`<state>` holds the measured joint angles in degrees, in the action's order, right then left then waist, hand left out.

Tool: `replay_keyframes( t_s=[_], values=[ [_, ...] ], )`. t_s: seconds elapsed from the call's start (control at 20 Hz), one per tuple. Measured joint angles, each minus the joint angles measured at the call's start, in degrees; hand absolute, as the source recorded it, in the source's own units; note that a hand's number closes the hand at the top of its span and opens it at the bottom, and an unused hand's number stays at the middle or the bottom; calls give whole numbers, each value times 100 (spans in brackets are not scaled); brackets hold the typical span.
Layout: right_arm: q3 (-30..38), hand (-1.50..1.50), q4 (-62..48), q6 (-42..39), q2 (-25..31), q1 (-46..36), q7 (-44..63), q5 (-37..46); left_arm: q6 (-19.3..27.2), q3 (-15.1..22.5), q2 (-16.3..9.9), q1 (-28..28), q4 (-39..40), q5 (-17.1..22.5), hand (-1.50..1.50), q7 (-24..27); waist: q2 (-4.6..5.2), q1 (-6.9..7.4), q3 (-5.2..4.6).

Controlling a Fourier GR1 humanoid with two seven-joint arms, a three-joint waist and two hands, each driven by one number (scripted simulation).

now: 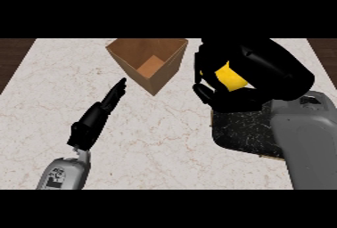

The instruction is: Pick the lemon from the tray and place it in the cardboard box

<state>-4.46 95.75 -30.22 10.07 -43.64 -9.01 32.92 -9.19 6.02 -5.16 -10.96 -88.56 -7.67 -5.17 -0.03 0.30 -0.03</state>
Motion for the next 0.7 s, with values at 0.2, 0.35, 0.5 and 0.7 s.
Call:
replay_keyframes(
  t_s=[0.2, 0.35, 0.5, 0.7],
  values=[
    [109, 150, -804, 219, -240, -668, 139, 117, -52, -19, -11, 53, -13, 0, 0, 72, 7, 32, 0],
    [153, 150, -1300, 356, -405, -1047, 169, 171, -87, -68, -21, -51, -18, 11, 0, -3, 10, 32, -1],
    [208, 150, -1884, 585, -583, -1374, 146, 250, -113, -96, -18, -42, 109, -1, 0, 138, 14, 37, -1],
    [253, 150, -2734, 1044, -788, -1861, 78, 485, -133, -94, 8, -74, 38, 1, 0, 27, 19, 58, -1]
  ],
)
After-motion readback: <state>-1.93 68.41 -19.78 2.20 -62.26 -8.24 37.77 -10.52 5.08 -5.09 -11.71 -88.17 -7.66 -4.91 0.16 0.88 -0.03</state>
